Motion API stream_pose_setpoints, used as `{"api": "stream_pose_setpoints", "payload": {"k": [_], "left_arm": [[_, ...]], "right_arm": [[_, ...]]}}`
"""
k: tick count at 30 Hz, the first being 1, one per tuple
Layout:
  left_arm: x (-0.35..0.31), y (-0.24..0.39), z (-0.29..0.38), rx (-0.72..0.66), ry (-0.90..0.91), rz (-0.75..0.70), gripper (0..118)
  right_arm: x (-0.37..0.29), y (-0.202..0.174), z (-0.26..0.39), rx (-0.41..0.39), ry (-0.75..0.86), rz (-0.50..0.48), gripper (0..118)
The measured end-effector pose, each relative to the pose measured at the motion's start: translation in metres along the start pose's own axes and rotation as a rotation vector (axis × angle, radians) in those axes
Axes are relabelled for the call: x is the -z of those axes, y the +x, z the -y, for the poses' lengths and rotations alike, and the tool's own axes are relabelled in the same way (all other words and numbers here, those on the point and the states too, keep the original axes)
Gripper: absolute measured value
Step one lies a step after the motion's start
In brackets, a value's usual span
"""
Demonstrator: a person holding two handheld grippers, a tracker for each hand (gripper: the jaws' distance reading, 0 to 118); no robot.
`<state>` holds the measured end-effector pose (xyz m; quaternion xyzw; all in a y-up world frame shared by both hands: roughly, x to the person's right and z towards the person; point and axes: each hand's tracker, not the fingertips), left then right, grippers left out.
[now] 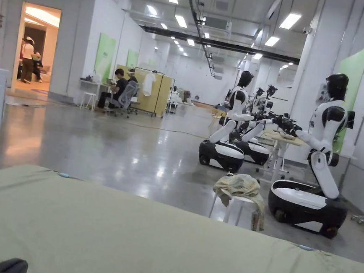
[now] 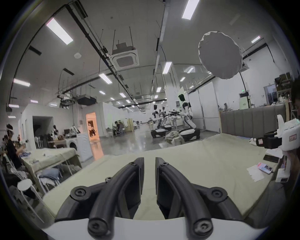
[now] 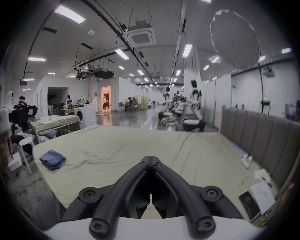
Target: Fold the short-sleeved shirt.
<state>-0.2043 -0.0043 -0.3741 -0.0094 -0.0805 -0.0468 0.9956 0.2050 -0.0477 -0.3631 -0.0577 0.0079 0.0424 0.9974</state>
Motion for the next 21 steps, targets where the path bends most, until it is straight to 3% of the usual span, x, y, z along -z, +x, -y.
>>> {"api": "stream_pose_setpoints", "payload": {"k": [2,3,5,9,17,21], "left_arm": [[-0.007,0.009,0.009,-0.082,0.005,0.010,3],[-0.007,0.018,0.011,-0.058,-0.027,0.036,3],[-0.011,0.031,0.013,0.013,0.013,-0.060,3],[-0.003,0.044,0.007,0.076,0.004,-0.039,3],[0.007,0.049,0.010,0.103,-0.010,-0.077,3],[0.005,0.044,0.010,0.042,0.020,-0.028,3]], "right_arm": [[0.000,-0.001,0.008,-0.001,-0.005,0.019,0],[0.001,-0.002,0.012,0.005,-0.010,0.029,0],[0.006,-0.001,0.020,0.035,-0.023,0.018,0],[0.003,-0.004,0.017,0.041,0.001,0.003,0],[0.006,0.000,0.015,0.037,-0.014,0.016,0],[0.004,0.001,0.013,0.029,-0.011,0.026,0]]}}
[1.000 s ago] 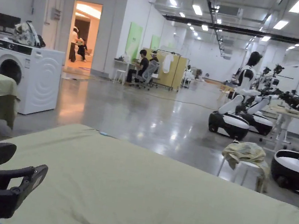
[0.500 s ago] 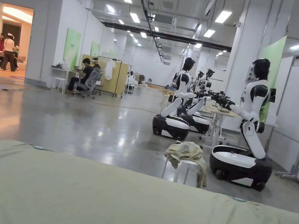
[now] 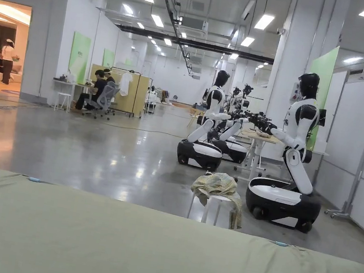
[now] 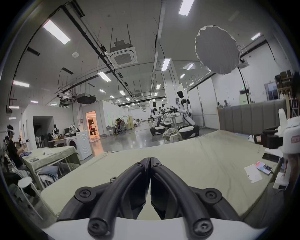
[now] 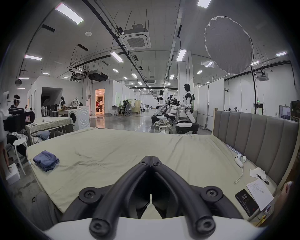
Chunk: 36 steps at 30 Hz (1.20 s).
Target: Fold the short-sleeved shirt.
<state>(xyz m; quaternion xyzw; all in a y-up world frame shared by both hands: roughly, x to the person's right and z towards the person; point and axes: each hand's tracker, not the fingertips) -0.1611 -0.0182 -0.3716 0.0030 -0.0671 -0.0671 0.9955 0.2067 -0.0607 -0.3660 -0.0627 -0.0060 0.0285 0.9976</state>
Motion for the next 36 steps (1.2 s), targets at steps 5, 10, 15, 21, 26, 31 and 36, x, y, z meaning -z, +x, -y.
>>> {"api": "stream_pose_setpoints", "payload": {"k": [5,10,15,21,26,31,36], "left_arm": [[0.000,0.010,-0.007,0.027,0.020,0.012,3],[-0.007,0.015,-0.012,0.091,0.073,0.025,49],[-0.014,0.013,-0.011,0.041,0.138,0.011,67],[-0.015,0.011,-0.012,0.029,0.140,-0.002,67],[-0.014,0.005,-0.003,-0.054,0.139,0.000,67],[-0.011,-0.002,-0.003,-0.103,0.126,0.025,67],[-0.012,-0.005,0.000,-0.113,0.112,0.020,67]], "right_arm": [[-0.005,-0.003,-0.006,-0.024,0.006,-0.006,0],[-0.011,-0.009,-0.005,-0.111,0.084,0.000,26],[-0.019,-0.012,-0.005,-0.079,0.134,-0.024,109],[-0.025,-0.013,-0.011,-0.075,0.200,0.007,117],[-0.026,-0.008,-0.012,-0.044,0.217,0.016,117],[-0.027,-0.005,-0.013,-0.011,0.217,0.015,117],[-0.027,-0.005,-0.012,-0.005,0.217,0.016,117]]}}
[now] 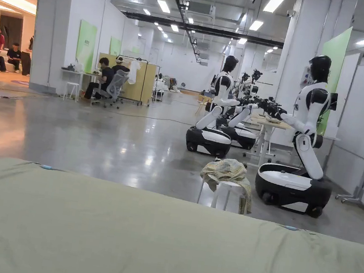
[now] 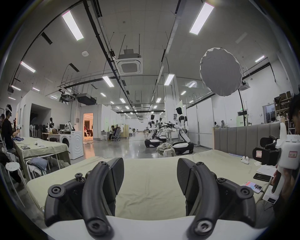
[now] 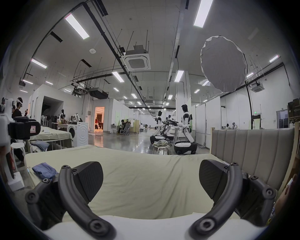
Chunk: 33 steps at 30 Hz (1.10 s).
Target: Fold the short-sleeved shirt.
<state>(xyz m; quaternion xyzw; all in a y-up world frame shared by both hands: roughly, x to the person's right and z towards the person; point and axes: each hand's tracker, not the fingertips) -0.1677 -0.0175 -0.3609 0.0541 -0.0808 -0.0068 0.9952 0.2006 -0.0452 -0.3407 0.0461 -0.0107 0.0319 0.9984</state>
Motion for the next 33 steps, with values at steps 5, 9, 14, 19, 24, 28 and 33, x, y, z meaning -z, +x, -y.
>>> {"api": "stream_pose_setpoints", "payload": {"k": [5,9,14,19,24,28,33], "left_arm": [[0.000,-0.001,0.002,-0.006,-0.017,0.005,67],[0.000,0.001,0.002,0.007,-0.030,-0.004,67],[-0.001,0.001,0.002,0.005,-0.027,0.010,67],[-0.002,0.002,0.001,0.008,-0.024,0.011,67],[-0.001,0.001,0.001,-0.022,-0.037,-0.004,67],[-0.001,-0.001,0.000,-0.042,-0.041,0.007,67],[-0.001,0.002,-0.002,-0.032,-0.048,0.019,67]], "right_arm": [[0.000,-0.001,0.002,0.037,-0.015,-0.037,117],[-0.002,-0.006,0.003,0.057,0.001,-0.046,117],[-0.001,-0.002,-0.003,0.168,0.020,-0.089,118],[0.004,0.003,-0.011,0.176,-0.032,-0.075,118],[0.011,0.007,-0.015,0.359,-0.133,-0.173,118],[0.023,0.022,-0.017,0.628,-0.207,-0.309,118],[0.029,0.020,-0.020,0.642,-0.238,-0.249,118]]}}
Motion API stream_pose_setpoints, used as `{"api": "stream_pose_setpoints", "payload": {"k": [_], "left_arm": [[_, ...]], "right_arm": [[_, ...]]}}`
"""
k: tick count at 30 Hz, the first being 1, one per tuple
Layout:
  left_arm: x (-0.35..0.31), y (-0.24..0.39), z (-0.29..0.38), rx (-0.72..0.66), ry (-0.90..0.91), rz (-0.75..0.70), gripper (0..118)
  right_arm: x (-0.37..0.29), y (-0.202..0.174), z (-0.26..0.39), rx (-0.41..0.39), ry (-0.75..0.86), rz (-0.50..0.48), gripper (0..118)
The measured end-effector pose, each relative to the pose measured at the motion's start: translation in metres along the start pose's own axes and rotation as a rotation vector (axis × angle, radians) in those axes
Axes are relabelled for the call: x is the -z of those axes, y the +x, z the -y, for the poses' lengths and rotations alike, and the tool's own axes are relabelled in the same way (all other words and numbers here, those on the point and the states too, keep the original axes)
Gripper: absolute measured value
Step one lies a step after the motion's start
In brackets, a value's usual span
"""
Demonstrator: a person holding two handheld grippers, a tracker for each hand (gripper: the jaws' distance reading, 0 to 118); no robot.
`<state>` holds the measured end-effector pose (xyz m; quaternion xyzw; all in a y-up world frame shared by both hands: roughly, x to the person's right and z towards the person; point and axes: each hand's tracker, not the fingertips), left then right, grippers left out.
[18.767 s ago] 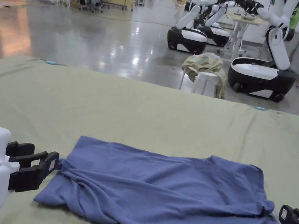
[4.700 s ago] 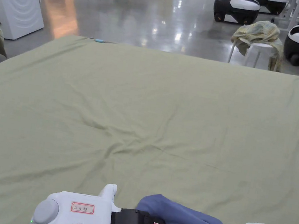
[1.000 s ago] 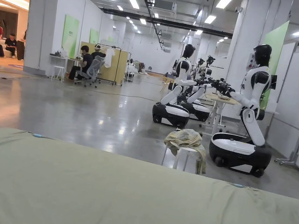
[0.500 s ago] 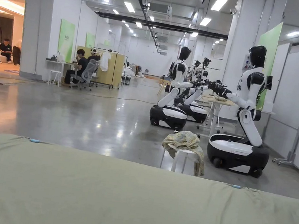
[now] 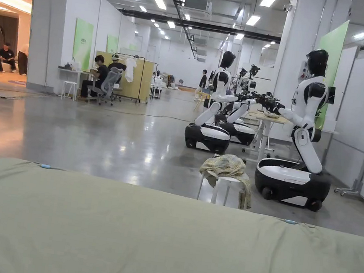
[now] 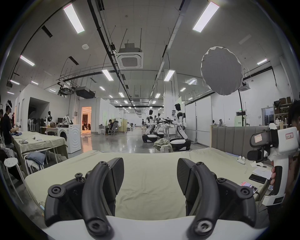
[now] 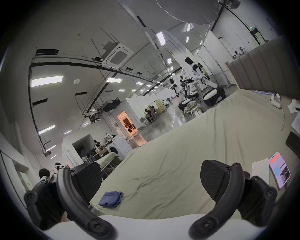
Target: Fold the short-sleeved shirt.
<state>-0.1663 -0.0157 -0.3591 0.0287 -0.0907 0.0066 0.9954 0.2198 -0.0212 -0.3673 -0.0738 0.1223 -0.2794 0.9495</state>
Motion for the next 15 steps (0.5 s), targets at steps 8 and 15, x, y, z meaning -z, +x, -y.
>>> {"api": "stream_pose_setpoints", "payload": {"k": [8,15], "left_arm": [[0.003,0.003,0.000,-0.004,0.003,0.015,67],[0.007,0.004,0.004,-0.009,-0.020,0.023,67]], "right_arm": [[0.003,-0.001,0.007,-0.035,0.003,0.039,118],[0.006,0.009,0.004,0.032,0.063,0.031,115]]}}
